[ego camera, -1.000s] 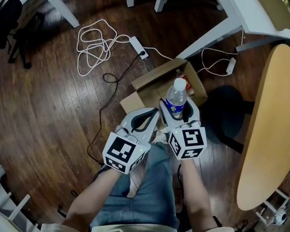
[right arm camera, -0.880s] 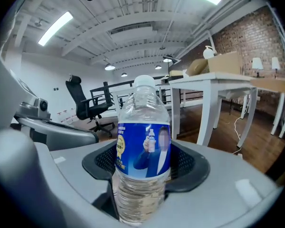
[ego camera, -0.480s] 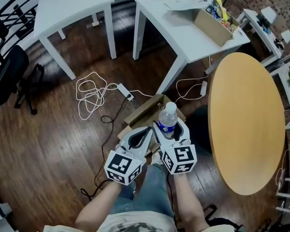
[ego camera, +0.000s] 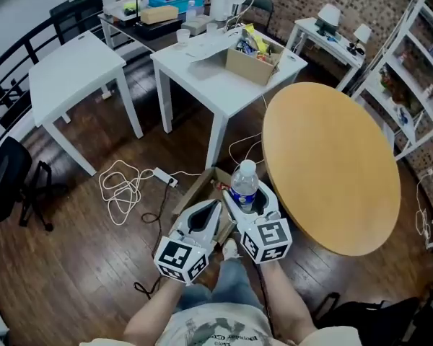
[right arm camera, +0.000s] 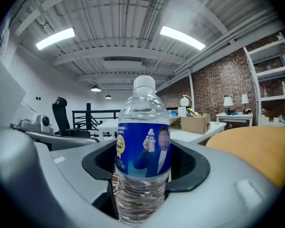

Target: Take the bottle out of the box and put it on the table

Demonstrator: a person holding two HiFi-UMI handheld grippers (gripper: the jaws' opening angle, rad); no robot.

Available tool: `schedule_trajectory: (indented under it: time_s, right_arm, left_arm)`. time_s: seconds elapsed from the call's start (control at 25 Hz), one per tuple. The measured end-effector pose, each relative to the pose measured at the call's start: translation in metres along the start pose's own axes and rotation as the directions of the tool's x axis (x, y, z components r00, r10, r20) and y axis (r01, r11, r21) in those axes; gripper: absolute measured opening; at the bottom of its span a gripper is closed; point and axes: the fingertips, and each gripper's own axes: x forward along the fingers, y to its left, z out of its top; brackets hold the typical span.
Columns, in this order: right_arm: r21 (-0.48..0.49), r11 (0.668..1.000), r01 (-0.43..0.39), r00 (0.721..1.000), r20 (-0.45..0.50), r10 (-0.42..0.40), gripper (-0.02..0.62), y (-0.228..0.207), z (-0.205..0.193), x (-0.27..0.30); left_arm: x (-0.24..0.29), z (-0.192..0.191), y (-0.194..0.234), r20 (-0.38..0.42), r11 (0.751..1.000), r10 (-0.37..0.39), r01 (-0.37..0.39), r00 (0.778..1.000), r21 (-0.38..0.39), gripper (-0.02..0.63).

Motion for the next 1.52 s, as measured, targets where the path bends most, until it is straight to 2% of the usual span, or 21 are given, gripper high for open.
schedule_trajectory:
  time_s: [0.28, 0.44, 0.68, 1.0, 1.52]
  right_arm:
    - [-0.014, 0.997, 0.071, 0.994, 0.078, -0.07, 0.295, 0.001, 0.044, -0.045]
    - [-0.004, 0.992, 0.127, 0.984, 0.128, -0.125, 0.295, -0.021, 0.055, -0.069]
    - [-0.001, 0.98, 0.198, 0.966, 0.17, -0.195, 0.296, -0.08, 0.072, -0.095]
    - [0.012, 0.952, 0.307, 0.932, 0.198, -0.303, 0.296, -0.174, 0.069, -0.136]
    - [0.035, 0.888, 0.459, 0.879, 0.129, -0.46, 0.298, -0.32, 0.017, -0.186]
  left_arm:
    - [-0.004, 0.03, -0.04, 0.014, 0.996, -0.094, 0.094, 0.996, 0.007, -0.003]
    - [0.009, 0.036, -0.065, 0.014, 0.992, -0.124, 0.124, 0.992, 0.011, -0.003]
    - [0.056, 0.039, -0.107, 0.009, 0.985, -0.169, 0.168, 0.986, 0.026, -0.003]
    - [0.127, 0.018, -0.181, -0.036, 0.961, -0.271, 0.273, 0.962, 0.039, -0.003]
    - [0.233, -0.044, -0.269, -0.167, 0.915, -0.394, 0.403, 0.904, 0.026, -0.003]
